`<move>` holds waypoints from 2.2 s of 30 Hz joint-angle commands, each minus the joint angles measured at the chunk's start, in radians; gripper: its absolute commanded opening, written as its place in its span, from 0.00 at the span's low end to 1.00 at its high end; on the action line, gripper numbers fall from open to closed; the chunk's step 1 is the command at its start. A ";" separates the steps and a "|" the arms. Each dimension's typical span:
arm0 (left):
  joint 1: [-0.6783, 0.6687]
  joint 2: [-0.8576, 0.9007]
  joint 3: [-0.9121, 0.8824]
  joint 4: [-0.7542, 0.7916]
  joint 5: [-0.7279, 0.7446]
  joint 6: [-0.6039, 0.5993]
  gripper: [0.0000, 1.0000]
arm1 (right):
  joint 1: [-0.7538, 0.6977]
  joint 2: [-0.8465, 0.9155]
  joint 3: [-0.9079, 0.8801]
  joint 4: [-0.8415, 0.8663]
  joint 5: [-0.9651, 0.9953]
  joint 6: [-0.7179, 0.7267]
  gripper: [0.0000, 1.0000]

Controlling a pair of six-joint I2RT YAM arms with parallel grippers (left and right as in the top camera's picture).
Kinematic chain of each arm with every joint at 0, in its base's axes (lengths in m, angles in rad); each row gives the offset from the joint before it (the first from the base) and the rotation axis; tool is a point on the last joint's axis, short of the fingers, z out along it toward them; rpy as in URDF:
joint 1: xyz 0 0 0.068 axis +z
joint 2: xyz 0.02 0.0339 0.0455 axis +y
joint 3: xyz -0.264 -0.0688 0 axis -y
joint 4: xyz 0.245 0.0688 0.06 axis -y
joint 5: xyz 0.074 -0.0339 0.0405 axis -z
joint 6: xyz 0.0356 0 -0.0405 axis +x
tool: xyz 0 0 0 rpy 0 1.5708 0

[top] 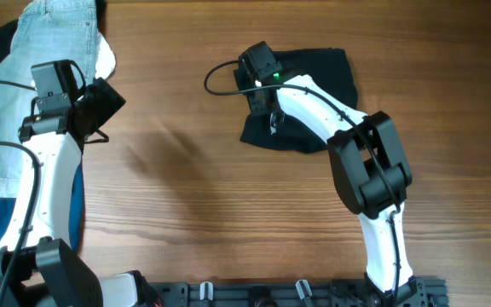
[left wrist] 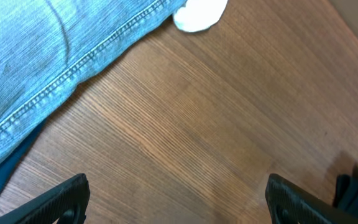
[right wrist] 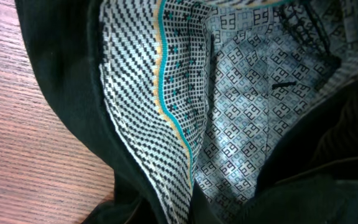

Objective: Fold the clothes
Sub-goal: 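Grasp the folded shorts with the right gripper and carry them to the top-right corner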

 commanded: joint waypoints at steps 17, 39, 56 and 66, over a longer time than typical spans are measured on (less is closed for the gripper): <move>-0.002 0.007 0.002 0.003 0.013 0.004 0.86 | -0.672 0.076 0.145 0.454 0.009 0.341 0.04; -0.064 0.007 0.002 0.003 0.032 0.005 0.90 | -0.804 -0.147 0.147 0.687 -0.222 0.234 1.00; -0.064 0.007 0.002 0.003 0.039 0.005 0.91 | -0.928 -0.175 0.036 -0.101 -0.136 0.197 0.04; -0.064 0.007 0.002 -0.004 0.039 0.005 0.91 | -0.881 0.059 -0.050 0.417 -0.344 0.206 0.04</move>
